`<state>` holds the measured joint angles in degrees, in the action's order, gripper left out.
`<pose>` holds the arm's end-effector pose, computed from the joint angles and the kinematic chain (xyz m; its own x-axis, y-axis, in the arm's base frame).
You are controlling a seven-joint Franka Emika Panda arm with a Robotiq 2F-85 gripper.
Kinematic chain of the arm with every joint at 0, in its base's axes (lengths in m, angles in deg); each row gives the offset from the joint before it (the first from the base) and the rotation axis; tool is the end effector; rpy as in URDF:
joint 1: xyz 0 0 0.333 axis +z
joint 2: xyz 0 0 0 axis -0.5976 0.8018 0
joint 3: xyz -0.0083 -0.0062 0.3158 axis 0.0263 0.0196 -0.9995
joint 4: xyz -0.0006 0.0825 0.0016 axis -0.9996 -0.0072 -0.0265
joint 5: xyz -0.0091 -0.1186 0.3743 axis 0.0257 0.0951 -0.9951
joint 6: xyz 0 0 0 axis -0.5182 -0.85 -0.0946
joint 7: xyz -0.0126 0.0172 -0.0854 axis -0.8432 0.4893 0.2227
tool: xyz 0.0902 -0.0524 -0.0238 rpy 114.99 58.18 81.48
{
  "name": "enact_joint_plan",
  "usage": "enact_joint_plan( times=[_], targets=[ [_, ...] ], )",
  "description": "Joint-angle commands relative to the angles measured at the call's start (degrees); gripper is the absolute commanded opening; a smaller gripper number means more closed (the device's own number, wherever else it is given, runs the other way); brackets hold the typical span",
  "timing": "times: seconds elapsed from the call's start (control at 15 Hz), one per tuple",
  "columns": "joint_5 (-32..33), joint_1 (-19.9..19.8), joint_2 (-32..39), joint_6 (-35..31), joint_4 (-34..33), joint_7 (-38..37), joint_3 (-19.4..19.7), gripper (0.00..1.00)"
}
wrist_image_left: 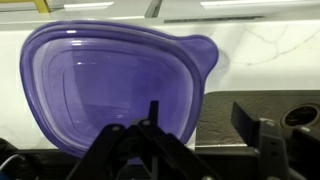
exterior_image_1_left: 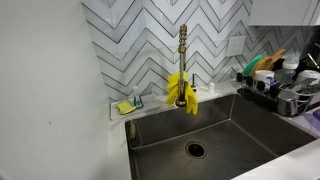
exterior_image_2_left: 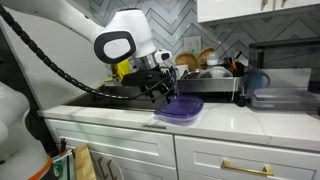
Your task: Spill out the water from the lunch box, then put the lid on it
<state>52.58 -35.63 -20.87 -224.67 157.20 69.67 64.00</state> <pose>0.4097 -0.0660 0.3905 0.8005 0.5282 0.2833 0.5272 -0.8453 0.0864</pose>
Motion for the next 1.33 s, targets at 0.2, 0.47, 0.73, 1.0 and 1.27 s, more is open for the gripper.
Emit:
enact_joint_plan(
  times=[0.2,0.47,0.73,1.0,1.27],
  targets=[
    [0.82,-0.11,-0.78,9.92,-8.83,0.52,1.89,1.0],
    [6.78,-3.19,0.88,20.97,-18.71,-1.27,0.72,0.99],
    [11.85,-4.6,2.53,26.78,-25.66,-2.52,0.1,1.0],
    [9.27,-3.85,4.81,35.58,-31.97,-2.83,0.58,1.0],
    [9.46,-3.89,4.22,33.98,-31.27,-1.94,0.64,1.0]
  ],
)
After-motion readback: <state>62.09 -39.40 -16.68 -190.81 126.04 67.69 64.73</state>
